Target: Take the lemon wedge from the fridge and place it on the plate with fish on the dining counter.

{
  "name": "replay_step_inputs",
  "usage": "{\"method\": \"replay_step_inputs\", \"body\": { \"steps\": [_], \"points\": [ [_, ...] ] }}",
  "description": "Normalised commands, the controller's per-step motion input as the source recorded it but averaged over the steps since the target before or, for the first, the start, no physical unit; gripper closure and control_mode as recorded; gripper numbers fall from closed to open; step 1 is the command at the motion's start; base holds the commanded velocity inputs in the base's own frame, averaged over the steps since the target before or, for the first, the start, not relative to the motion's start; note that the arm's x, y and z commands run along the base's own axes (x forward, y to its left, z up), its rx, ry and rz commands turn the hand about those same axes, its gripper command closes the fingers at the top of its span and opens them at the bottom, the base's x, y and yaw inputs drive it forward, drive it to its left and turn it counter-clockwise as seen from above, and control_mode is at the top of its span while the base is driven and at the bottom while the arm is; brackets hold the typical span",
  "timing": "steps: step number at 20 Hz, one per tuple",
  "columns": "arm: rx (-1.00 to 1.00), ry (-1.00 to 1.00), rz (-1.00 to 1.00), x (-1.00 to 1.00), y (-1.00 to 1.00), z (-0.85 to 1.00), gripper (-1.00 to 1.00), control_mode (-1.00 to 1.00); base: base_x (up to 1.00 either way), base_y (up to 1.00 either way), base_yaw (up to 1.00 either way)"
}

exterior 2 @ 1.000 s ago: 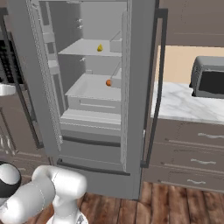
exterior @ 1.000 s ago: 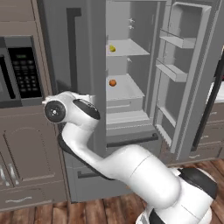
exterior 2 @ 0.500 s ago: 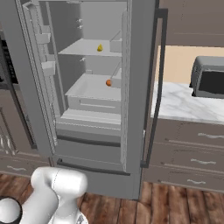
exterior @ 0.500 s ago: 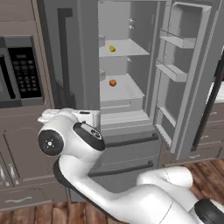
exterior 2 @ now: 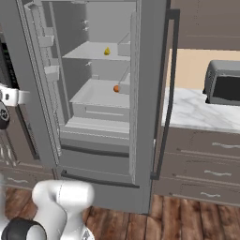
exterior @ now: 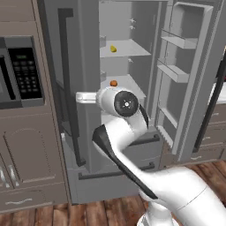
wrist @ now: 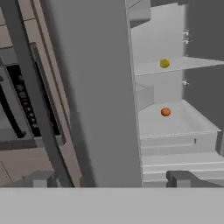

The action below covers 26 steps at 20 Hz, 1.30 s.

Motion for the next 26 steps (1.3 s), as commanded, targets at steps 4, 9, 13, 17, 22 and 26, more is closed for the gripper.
{"method": "replay_step_inputs", "body": {
  "steps": [4,9,13,17,22,26],
  "points": [
    [0.17,0.10,0.35,0.51,-0.85,0.00,-1.00,-1.00,0.00,0.00,0.00],
    [0.23,0.00,0.32,0.17,-0.97,0.00,-1.00,-1.00,0.00,0.00,0.00],
    [0.14,0.04,0.30,0.33,-0.63,0.00,-1.00,-1.00,0.00,0.00,0.00],
    [0.05,0.14,0.12,0.52,-0.24,0.02,-1.00,-1.00,0.00,0.00,0.00],
    [0.08,0.38,0.05,0.65,-0.19,0.26,-1.00,-1.00,0.00,0.00,0.00],
    [0.01,0.06,0.01,0.07,-0.02,0.02,-1.00,-1.00,0.00,0.00,0.00]
  ]
}}
